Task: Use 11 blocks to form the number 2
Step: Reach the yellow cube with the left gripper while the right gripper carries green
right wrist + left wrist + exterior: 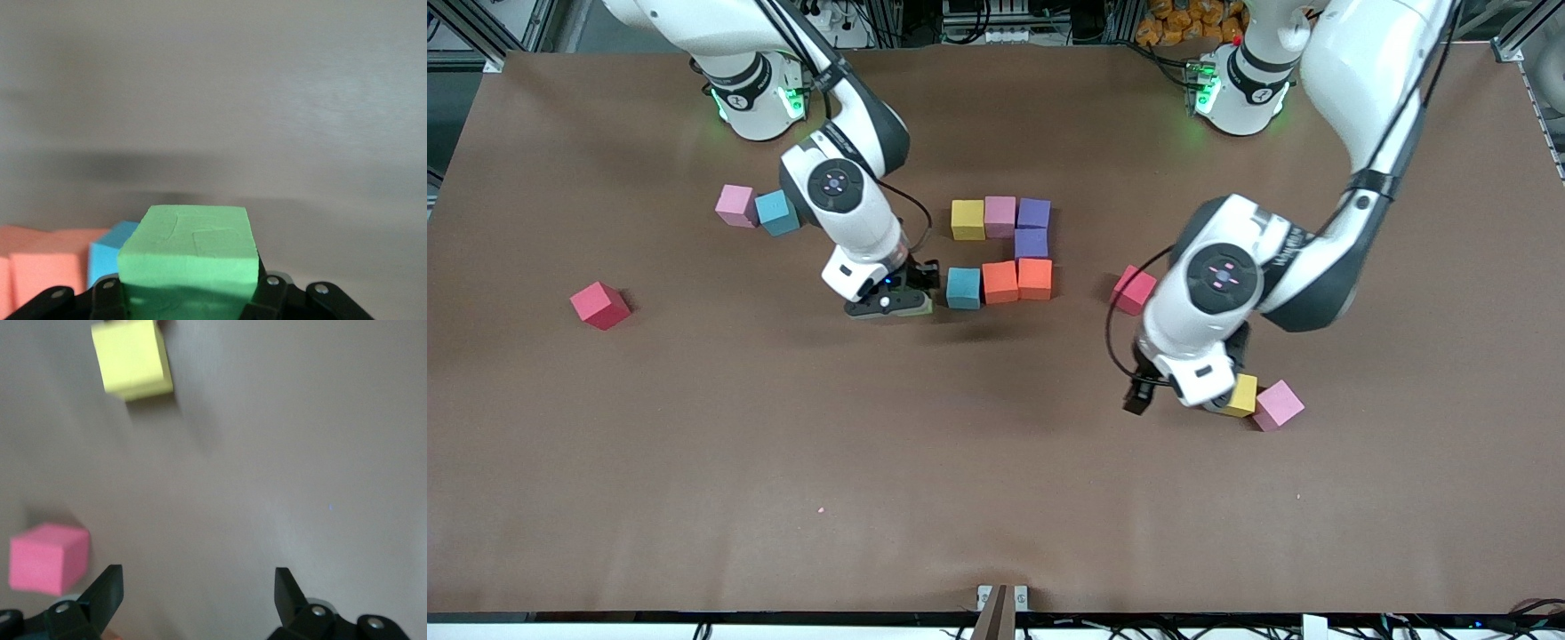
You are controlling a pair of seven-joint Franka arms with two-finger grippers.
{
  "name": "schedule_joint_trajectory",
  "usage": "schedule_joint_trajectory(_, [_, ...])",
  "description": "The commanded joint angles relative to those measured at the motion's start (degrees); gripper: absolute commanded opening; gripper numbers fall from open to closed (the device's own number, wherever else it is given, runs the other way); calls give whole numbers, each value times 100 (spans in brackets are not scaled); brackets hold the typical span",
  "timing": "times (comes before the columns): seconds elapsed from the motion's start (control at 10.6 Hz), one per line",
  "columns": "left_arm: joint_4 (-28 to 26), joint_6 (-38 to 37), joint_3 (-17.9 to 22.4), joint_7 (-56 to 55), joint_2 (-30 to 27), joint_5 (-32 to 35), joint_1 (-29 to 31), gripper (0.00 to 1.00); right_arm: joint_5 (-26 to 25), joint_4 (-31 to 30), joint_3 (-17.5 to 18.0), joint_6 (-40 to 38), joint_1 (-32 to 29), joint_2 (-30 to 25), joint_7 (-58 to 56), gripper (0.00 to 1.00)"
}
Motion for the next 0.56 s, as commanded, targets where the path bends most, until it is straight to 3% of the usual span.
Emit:
schedule_joint_trajectory(0.0, [-101, -434, -55, 787, -215, 4, 355, 100, 56, 786, -21, -337, 90, 585, 356, 32])
schedule_joint_trajectory(0.28, [-119, -514, -28, 1605, -197, 4, 751, 100, 4, 1358, -99, -462, 369, 1095, 838, 32])
schedule_joint_trajectory(0.47, [-110, -514, -37, 2298, -197, -5, 1128, 100, -6, 1517, -353, -401, 616, 1342, 927, 32])
